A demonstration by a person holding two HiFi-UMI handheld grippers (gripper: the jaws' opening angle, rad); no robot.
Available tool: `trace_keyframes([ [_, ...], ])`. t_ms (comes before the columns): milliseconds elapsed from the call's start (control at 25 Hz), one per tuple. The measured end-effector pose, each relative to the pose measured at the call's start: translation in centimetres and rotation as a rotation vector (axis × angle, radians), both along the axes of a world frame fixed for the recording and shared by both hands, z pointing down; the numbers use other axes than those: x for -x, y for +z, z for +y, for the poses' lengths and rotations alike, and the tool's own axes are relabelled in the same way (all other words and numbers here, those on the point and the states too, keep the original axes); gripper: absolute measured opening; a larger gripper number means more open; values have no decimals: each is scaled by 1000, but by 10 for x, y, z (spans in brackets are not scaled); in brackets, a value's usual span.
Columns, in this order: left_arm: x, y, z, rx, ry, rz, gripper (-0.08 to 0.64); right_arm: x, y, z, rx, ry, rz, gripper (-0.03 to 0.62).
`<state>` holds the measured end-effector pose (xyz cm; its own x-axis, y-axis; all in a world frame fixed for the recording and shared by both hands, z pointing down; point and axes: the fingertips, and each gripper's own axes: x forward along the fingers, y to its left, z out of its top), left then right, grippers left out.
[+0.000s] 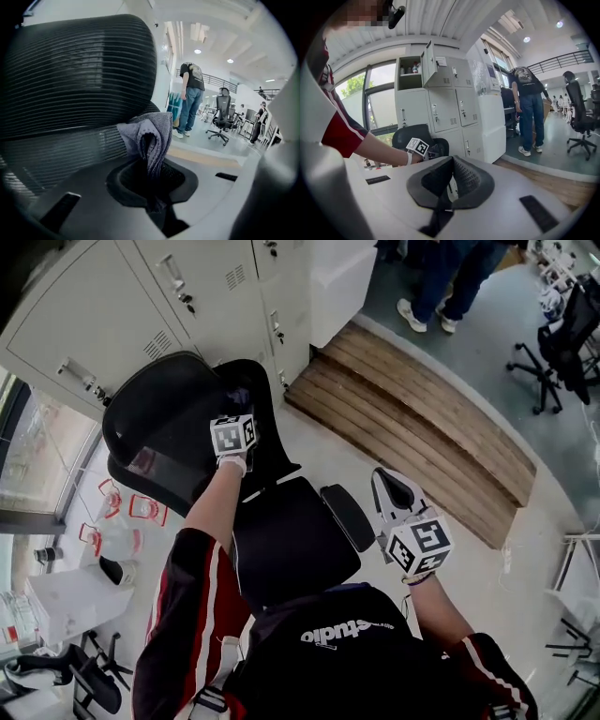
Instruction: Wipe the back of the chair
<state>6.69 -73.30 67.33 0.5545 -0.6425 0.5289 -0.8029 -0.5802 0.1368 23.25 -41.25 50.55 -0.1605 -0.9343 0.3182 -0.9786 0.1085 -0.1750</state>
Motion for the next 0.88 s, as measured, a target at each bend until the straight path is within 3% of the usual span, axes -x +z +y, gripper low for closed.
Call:
trace_keyframes([
  [240, -61, -7, 7, 9, 78, 29, 55, -29, 2, 24, 14, 75, 3, -3],
  [440, -81, -18, 19, -23, 125, 57, 55, -37, 1, 33, 12, 85, -3, -3],
  [600, -58, -29, 32, -34, 105, 76, 55, -21, -6, 33, -7, 40, -9, -3],
  [880, 17, -53, 73, -72, 88, 88, 55, 33, -18, 23, -41, -90, -23, -3],
])
